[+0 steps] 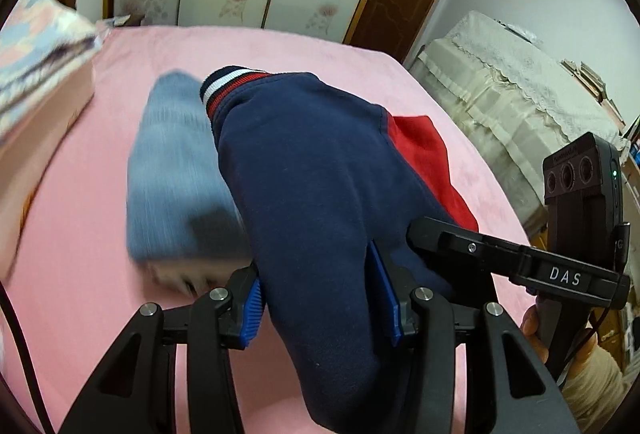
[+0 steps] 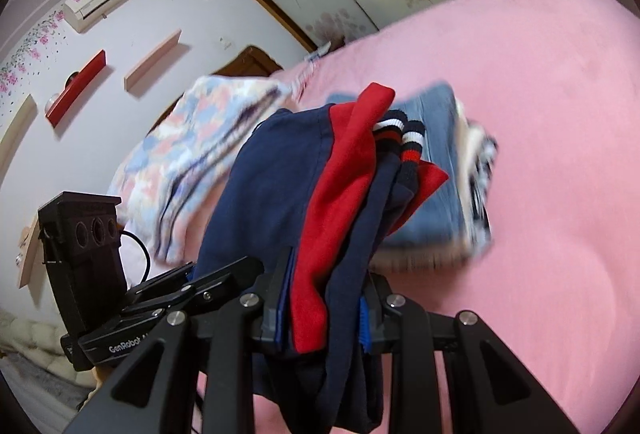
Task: Fold large clothes
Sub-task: 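Carry the folded jacket with both tools onto the stack of folded clothes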
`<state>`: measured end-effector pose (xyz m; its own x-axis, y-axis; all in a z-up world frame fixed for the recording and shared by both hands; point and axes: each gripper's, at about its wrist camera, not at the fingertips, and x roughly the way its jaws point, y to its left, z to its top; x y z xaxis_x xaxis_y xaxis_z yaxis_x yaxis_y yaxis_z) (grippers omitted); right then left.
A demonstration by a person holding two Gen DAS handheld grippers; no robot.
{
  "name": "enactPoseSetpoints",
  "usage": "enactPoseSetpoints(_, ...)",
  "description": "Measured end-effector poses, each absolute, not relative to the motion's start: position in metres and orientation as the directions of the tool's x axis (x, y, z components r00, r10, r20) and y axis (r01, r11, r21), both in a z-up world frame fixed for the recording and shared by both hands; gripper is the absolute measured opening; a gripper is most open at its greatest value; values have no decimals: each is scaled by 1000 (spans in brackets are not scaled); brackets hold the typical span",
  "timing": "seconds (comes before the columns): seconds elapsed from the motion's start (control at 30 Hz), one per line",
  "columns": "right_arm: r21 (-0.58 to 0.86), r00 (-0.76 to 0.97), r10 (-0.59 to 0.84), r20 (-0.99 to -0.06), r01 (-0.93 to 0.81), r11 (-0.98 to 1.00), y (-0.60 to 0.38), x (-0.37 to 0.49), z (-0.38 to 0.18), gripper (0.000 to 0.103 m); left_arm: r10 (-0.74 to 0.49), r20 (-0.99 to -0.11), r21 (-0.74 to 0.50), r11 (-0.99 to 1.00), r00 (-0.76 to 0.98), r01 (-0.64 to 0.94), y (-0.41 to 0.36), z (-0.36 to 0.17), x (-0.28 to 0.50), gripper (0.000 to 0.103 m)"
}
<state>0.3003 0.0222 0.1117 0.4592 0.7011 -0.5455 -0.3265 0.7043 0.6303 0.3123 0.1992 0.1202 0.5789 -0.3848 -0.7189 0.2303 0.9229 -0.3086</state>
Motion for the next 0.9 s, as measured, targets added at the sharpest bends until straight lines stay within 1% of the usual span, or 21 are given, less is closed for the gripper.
enactPoseSetpoints(0.1, 635, 482, 694, -535, -313, 706, 37, 351, 100, 26, -380, -724, -303, 925, 576, 228, 215, 112, 371, 46)
enactPoseSetpoints(0.17, 621, 506, 674, -538, -303, 723, 46, 380, 86, 26, -355, -742, -279, 935, 569, 218, 220, 97, 411, 47)
enactPoseSetpoints(0.3, 605, 499, 636, -588, -250, 756, 59, 421, 41, 26, -262, -798, -202, 965, 543, 168, 220, 56, 469, 52)
enactPoseSetpoints(0.37, 602, 462, 615, -640, -197, 774, 63, 434, 11, 27, -187, -839, -131, 981, 512, 144, 213, 28, 484, 53)
enactPoseSetpoints(0.4, 600, 452, 611, -650, -189, 778, 65, 437, 3, 29, -162, -851, -103, 984, 499, 143, 211, 15, 487, 58)
enactPoseSetpoints(0.43, 587, 457, 596, -660, -181, 789, 64, 435, -5, 31, -137, -855, -74, 987, 500, 143, 209, 4, 489, 69)
enactPoseSetpoints(0.47, 586, 461, 595, -658, -183, 789, 63, 434, -6, 34, -128, -847, -64, 988, 515, 140, 208, -1, 487, 73)
enactPoseSetpoints(0.5, 590, 460, 601, -653, -188, 785, 62, 432, -6, 37, -132, -840, -66, 988, 526, 143, 205, -2, 483, 76)
enactPoseSetpoints(0.6, 566, 453, 588, -670, -200, 800, 58, 428, 4, 39, -114, -836, -50, 990, 536, 132, 204, 1, 476, 81)
enactPoseSetpoints(0.67, 535, 464, 561, -685, -201, 820, 52, 422, 17, 41, -91, -846, -40, 993, 526, 107, 204, 8, 470, 81)
enactPoseSetpoints(0.73, 533, 470, 561, -682, -207, 821, 45, 412, 32, 41, -86, -853, -45, 995, 515, 91, 203, 19, 460, 81)
enactPoseSetpoints(0.9, 475, 498, 522, -693, -229, 850, 30, 373, 76, 42, -73, -837, -21, 995, 543, 102, 188, 57, 418, 81)
